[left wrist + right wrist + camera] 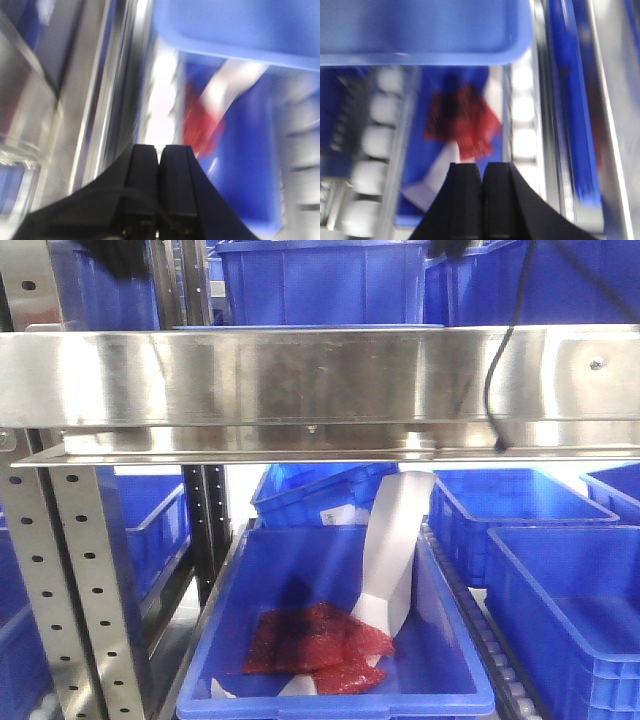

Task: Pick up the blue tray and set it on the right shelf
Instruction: 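Open both grippers and withdraw them from the tray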

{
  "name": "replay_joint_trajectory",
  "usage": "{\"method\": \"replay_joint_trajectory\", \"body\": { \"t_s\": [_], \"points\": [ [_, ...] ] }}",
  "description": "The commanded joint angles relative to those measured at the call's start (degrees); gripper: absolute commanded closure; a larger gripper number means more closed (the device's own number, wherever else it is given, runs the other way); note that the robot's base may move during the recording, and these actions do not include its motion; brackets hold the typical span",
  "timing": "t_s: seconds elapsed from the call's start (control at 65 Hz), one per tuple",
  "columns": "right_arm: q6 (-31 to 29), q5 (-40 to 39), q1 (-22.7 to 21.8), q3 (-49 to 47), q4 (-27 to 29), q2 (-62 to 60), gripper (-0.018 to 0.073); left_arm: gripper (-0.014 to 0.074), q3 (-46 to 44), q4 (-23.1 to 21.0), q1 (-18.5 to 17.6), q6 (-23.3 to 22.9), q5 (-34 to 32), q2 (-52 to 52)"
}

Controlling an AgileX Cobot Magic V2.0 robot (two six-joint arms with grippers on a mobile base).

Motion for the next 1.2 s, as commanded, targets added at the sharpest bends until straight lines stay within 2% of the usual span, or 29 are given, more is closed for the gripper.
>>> {"method": "replay_joint_trajectory", "body": {
  "t_s": [0.0, 0.108, 0.308, 0.538, 0.63, 0.738, 0.83, 1.184],
  "points": [
    [-3.30, -7.74, 0.41, -1.14, -0.13, -6.11, 0.0509, 0.0645, 0.25, 0.70, -0.07, -1.38, -6.27, -6.23],
    [-4.51, -12.86, 1.87, 2.26, -0.13, -9.02, 0.0509, 0.0645, 5.56, 0.70, -0.20, -3.75, -11.09, -10.06],
    [-6.10, -26.11, 4.33, 14.06, -0.19, -15.76, 0.0509, 0.0645, 20.19, 1.16, -0.20, -3.85, -24.84, -19.01],
    [-6.29, -45.91, 4.85, 37.30, -1.71, -28.02, 0.0509, 0.0645, 42.18, 5.39, -0.20, -3.75, -47.22, -32.18],
    [-6.29, -54.88, 4.85, 48.27, -3.71, -34.17, 0.0509, 0.0645, 50.68, 6.99, -0.20, -3.75, -52.54, -37.67],
    [-6.29, -62.59, 4.85, 58.40, -4.28, -40.84, 0.0509, 0.0645, 57.18, 8.90, -0.20, -3.75, -55.33, -42.67],
    [-6.29, -66.08, 4.85, 64.86, -5.16, -46.30, 0.0509, 0.0645, 61.15, 9.85, -0.20, -3.75, -56.00, -46.49],
    [-6.29, -64.37, 4.85, 80.75, -6.59, -68.55, 0.0509, 0.0645, 72.74, 11.31, -0.20, -3.75, -56.23, -66.10]
  ]
}}
